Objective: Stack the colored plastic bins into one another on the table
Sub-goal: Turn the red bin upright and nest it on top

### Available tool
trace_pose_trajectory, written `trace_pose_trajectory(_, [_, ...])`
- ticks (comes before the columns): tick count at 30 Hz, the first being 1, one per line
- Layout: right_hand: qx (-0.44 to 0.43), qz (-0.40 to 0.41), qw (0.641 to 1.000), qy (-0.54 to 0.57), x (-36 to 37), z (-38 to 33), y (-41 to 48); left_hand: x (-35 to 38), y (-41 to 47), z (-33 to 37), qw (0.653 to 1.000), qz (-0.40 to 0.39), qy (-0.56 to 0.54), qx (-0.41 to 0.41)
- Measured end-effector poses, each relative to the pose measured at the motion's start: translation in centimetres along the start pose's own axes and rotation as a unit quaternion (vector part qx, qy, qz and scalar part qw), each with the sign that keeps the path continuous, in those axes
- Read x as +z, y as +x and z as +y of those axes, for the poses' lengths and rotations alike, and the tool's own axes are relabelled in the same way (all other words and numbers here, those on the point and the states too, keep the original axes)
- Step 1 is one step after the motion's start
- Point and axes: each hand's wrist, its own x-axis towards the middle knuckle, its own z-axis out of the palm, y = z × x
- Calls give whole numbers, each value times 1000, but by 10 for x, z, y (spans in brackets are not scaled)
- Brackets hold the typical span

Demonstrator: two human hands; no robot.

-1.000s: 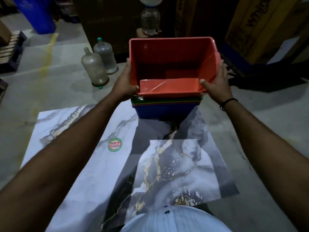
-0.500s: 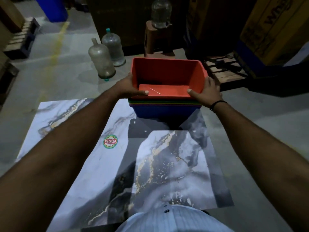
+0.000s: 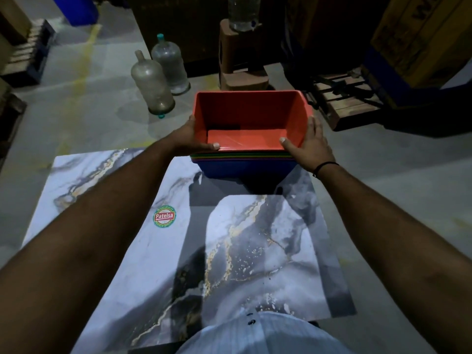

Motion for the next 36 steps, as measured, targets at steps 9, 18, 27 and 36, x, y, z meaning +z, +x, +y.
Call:
trace_pose_trajectory(9, [1,14,1000,-6,3,-1,-1,12,-1,-10,996,49,55,-44])
trace_pose_trajectory(18, [27,207,972,-111,38,-24,-40,32,-17,-21,975,135,153,-88])
trace_pose_trajectory(27, [-3,89,989,-118,20,-6,-45,45,-25,-6,968,163,156,-112])
trace_pose_trajectory(36, [31,22,993,-110,11,-23,-57,32,-48,-9,977,136,157,-58])
